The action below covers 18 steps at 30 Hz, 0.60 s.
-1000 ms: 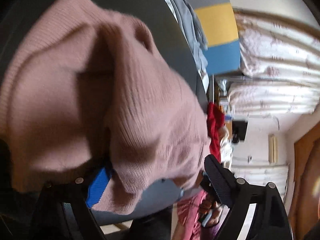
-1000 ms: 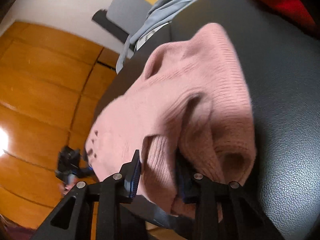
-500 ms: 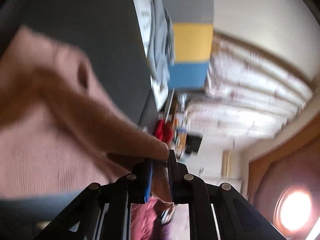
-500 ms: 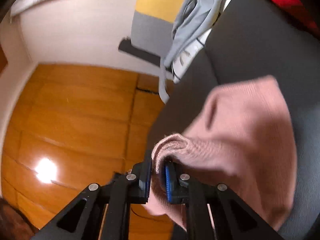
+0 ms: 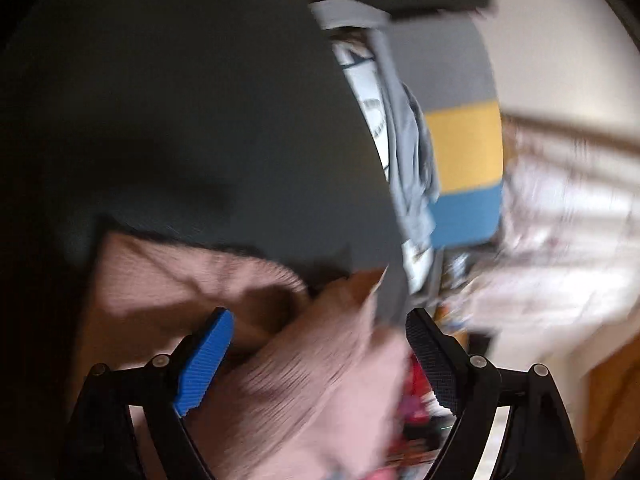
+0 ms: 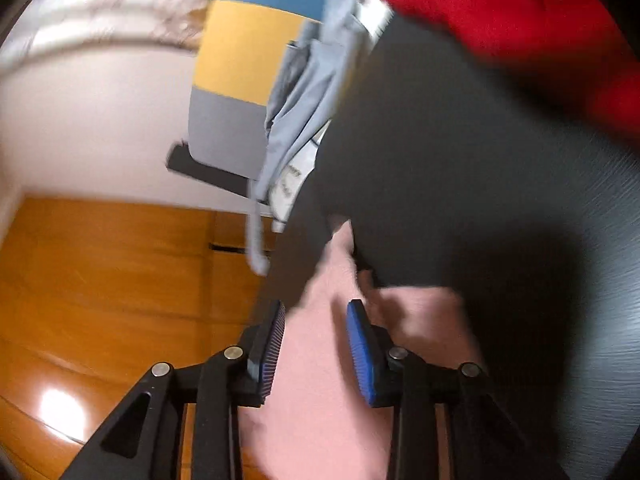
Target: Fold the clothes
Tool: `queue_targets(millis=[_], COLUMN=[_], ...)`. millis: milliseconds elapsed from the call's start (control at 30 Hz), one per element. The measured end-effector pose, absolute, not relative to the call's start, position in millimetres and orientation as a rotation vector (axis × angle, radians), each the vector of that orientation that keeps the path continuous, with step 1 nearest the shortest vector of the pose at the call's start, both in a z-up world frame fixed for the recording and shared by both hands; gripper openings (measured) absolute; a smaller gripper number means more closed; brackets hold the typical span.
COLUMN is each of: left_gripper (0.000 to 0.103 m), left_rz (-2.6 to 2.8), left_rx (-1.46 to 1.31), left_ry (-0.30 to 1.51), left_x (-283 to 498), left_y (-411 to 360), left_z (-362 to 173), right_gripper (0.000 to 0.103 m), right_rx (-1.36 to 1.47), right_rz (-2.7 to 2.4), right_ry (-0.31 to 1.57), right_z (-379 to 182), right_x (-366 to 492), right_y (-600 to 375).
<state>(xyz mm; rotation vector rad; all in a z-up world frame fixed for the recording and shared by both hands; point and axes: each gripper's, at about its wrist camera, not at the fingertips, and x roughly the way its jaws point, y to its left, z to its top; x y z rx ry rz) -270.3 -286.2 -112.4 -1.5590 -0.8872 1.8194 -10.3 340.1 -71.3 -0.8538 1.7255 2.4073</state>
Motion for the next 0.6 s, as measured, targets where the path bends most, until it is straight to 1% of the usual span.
queue_targets(millis=[133,267,300,367,433,500,600], left_gripper=[0.092,0.094,0.094,0.094,0.094,0.094,0.094], left_rz=[1.886,1.915,1.926,1.944,1.964,2.001,2.068], left_rx=[-1.497,-1.467,-1.452,-1.421,-1.402,-1.394,-1.366], left_ry=[-0.603,-0.465,-0.436,-0.355,-0.234,-0.073,0.124], left_x=[-242.8,-226.4,-224.3,-218.3,-217.1,-215.3,-211.9], left_y=[-286.7,-271.3,-264.9,-252.6,-230.0,-200.2,-186.3], left_z=[-96.3,-90.1,-87.8,-83.7,-82.5,-80.9,-88.9], right_gripper=[0.035,0.035,0.035,0.035,0.035,0.035,0.035], right_rx=[-1.014,-1.170,-1.194,-1.223,-1.241,-1.252,-1.273], right_rz=[2.536,2.619,2.631,2.651,2.665,2.666,2.693], right_ry=[1.355,0.994,0.942,0.900,0.899,0.890,0.898], right_z=[-54.7,-47.0,-47.3,-51.1,-54.7,-59.1,-61.9], right_x=[16.9,44.4,50.1,59.5,68.5,66.1,57.7], right_y=[317.2,292.8,288.4,282.0,279.2,277.5,271.5])
